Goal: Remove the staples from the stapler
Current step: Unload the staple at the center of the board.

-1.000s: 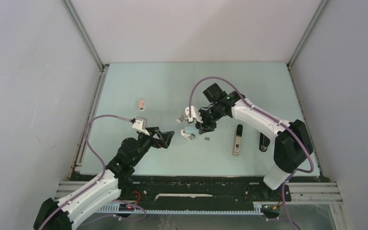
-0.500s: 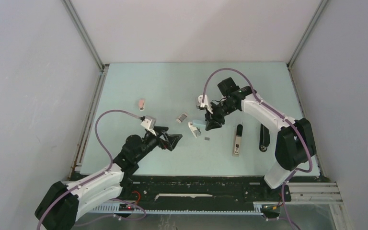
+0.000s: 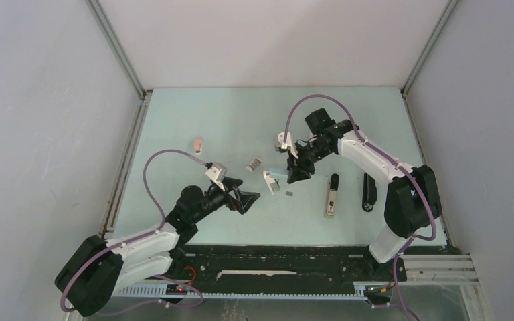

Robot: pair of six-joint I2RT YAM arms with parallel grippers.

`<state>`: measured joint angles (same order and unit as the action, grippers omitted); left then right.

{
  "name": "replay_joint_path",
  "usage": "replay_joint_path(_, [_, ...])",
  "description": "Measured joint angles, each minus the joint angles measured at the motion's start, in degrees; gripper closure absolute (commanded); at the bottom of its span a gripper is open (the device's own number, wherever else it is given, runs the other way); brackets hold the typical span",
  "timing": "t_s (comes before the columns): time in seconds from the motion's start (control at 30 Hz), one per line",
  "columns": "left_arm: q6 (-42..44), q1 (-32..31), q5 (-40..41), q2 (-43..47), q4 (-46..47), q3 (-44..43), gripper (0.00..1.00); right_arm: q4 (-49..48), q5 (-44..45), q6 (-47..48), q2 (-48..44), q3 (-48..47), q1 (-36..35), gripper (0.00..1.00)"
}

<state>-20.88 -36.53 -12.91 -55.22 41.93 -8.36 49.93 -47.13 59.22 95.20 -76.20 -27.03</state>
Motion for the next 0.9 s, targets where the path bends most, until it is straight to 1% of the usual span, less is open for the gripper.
replay_joint_path(0.27, [0.63,0.0,-2.8,-3.5,1.11,-0.02,0.0,0.55,-0.79,0.07,0.0,0.0,0.26,1.0])
replay_joint_path(0.57, [2.23,0.0,-6.67,-7.17,4.9,-1.01,0.0,1.22,-1.9,0.72,0.0,0.0,1.22,1.0])
replay_joint_path(0.9, [5.75,-0.72,-8.85,-11.45,6.97,-3.02,0.0,1.7,-2.97,1.2,0.0,0.0,1.73,1.0])
